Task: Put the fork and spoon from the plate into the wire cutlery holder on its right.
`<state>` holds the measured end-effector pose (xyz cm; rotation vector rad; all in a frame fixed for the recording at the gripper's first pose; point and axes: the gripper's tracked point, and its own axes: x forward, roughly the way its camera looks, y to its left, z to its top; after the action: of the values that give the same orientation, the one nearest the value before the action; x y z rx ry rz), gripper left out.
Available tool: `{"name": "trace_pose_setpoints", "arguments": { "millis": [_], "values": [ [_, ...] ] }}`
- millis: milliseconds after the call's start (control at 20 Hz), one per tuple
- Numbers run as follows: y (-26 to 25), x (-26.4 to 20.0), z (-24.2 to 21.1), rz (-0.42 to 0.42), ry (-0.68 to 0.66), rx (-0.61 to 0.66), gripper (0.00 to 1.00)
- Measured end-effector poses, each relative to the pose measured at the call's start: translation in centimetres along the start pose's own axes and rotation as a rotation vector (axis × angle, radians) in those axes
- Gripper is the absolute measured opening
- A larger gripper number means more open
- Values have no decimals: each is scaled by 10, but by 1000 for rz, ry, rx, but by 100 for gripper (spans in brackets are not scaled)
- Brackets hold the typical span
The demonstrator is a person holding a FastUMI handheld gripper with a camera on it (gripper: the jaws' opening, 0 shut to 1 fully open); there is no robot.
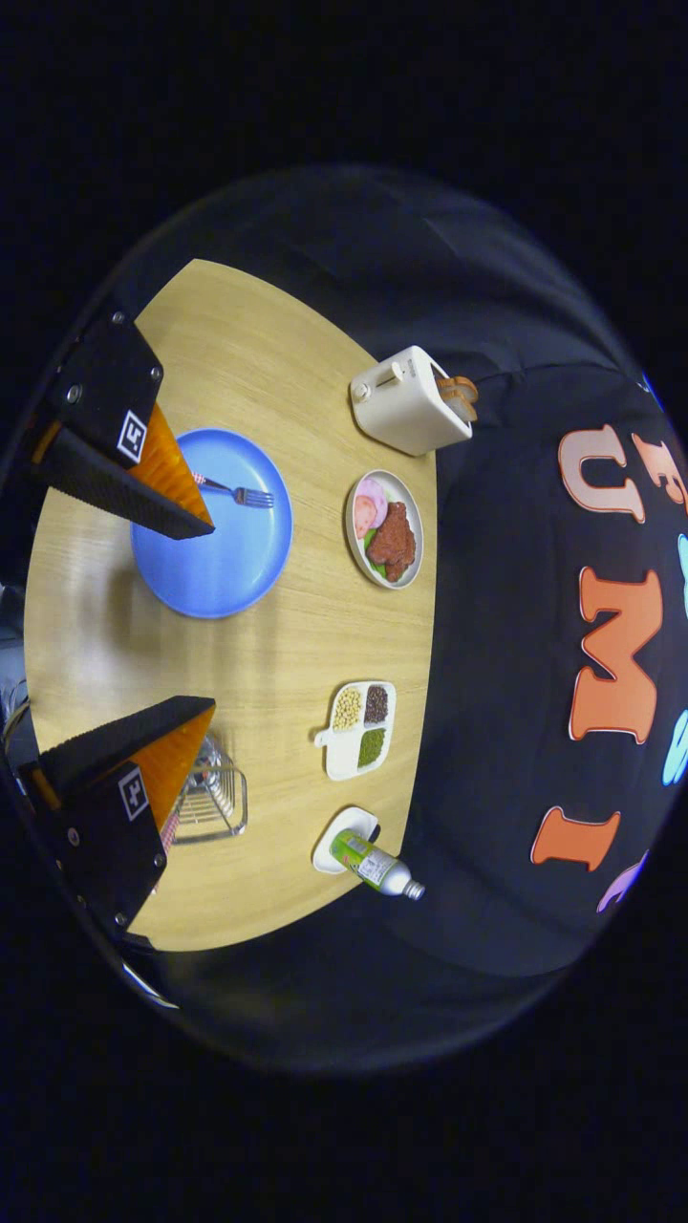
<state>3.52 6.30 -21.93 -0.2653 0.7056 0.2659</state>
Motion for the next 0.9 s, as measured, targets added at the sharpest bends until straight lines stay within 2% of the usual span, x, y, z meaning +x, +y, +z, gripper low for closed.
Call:
{"name": "trace_pose_setpoints", "arguments": {
  "millis": [300,650,900],
  "values": [
    [67,36,-15,50,-81,31,99],
    [104,75,-53,45,-32,18,97],
    [120,91,-71,47,12,-14,67]
  ]
}}
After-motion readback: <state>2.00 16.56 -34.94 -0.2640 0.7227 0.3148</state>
